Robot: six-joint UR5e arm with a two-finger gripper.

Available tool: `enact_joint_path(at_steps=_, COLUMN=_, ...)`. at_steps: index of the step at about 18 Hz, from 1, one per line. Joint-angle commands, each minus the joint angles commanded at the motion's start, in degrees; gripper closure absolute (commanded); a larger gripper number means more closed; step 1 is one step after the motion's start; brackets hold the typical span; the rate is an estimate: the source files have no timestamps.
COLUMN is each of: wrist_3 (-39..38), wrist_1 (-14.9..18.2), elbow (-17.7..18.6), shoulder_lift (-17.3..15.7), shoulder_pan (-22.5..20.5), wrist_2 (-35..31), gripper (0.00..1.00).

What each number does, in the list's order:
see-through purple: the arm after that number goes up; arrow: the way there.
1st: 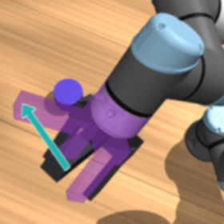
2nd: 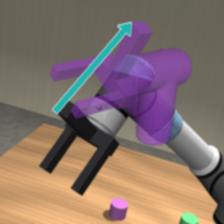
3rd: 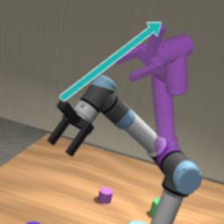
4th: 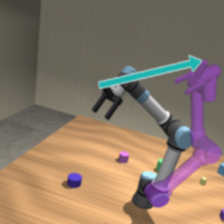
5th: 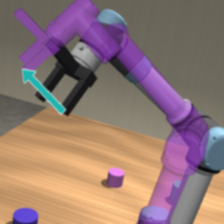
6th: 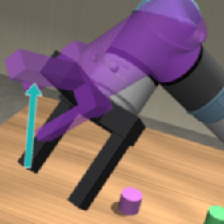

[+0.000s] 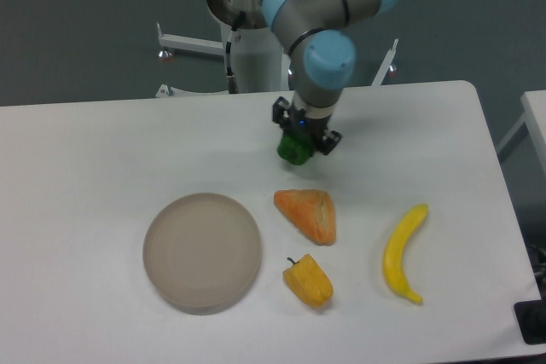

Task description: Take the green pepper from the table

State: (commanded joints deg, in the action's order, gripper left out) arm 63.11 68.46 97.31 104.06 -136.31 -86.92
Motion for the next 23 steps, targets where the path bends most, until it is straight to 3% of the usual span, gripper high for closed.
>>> enact_joint_path(at_steps=8, wrist_3=6.59, wrist_1=4.48, elbow=-18.36, shoulder_lift=9.92, shoulder_pan=-2.03, wrist_2=-2.28, gripper=1.0)
enact_joint_path(at_steps=11, wrist_3=14.19, wrist_1=4.66, elbow=-22.41, shoulder_lift=12.74, shoulder_pan=-2.03, wrist_2=-2.64, gripper=0.98)
enact_joint_path(at_steps=17, wrist_3=24.6, wrist_1=5.89, elbow=-24.44, shoulder_lift=14.94, shoulder_pan=-2.2, wrist_2=-2.64, gripper=1.0)
enact_joint_path(at_steps=23, wrist_3=24.96, wrist_1=6.6, elbow=-24.62, shoulder_lift=15.74, shoulder_pan=-1.85, wrist_2=-3.25, gripper=1.0)
